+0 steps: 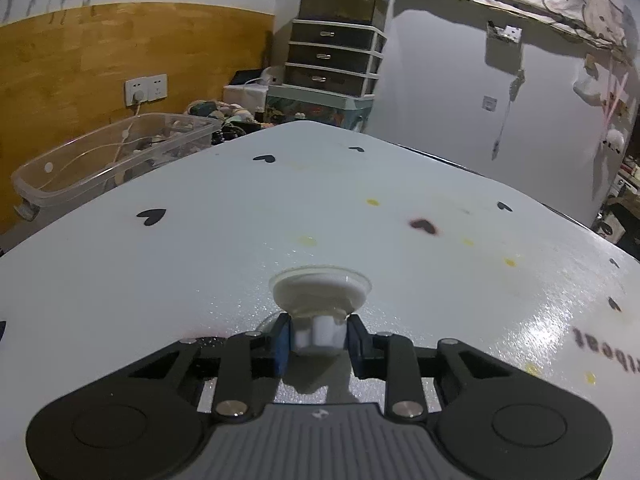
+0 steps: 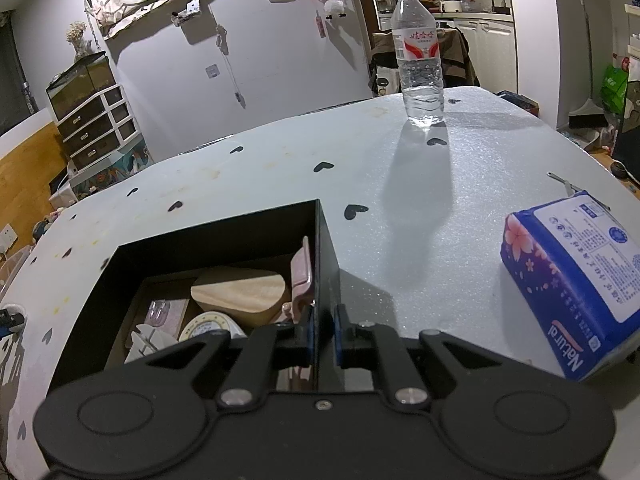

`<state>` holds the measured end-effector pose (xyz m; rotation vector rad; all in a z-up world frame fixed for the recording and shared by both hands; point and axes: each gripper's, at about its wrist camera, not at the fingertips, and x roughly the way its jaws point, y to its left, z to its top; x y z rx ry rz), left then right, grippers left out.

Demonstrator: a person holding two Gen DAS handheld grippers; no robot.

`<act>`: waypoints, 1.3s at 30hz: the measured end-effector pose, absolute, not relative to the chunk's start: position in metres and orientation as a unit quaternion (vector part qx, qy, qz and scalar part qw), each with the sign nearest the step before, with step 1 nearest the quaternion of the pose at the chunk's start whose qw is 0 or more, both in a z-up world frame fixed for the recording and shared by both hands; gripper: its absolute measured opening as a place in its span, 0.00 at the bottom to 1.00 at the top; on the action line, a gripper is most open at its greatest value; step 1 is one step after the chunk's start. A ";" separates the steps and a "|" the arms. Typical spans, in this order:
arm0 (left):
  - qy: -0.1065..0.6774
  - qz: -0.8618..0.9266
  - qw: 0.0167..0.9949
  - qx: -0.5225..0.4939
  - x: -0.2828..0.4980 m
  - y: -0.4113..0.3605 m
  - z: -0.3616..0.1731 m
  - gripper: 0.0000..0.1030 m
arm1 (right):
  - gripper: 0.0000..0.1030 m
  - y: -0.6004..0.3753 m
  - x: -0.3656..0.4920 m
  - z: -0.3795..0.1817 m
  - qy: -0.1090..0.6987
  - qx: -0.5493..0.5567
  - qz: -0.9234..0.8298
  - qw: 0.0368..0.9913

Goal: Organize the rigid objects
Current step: 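Carry the white suction-cup knob with the left tool over the box, then lower the suction-cup knob into the box and open the left tool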

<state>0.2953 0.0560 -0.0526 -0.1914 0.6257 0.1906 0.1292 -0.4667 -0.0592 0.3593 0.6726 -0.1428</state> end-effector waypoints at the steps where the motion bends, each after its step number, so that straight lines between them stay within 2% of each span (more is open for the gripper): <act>1: 0.307 0.086 0.943 -0.095 0.294 0.056 -0.052 0.30 | 0.10 -0.467 0.129 -0.059 0.328 0.175 -0.070 0.926; 9: 0.315 0.003 0.942 -0.116 0.278 0.041 -0.050 0.30 | 0.10 -0.467 0.129 -0.059 0.328 0.175 -0.070 0.926; 17: 0.290 -0.174 0.936 -0.102 0.242 -0.026 -0.015 0.30 | 0.10 -0.466 0.130 -0.059 0.328 0.175 -0.070 0.926; 25: 0.286 -0.350 0.889 -0.066 0.210 -0.101 0.006 0.30 | 0.10 -0.467 0.129 -0.060 0.327 0.176 -0.069 0.926; 39: 0.361 -0.485 0.796 -0.019 0.181 -0.187 -0.008 0.30 | 0.10 -0.466 0.129 -0.059 0.326 0.177 -0.069 0.926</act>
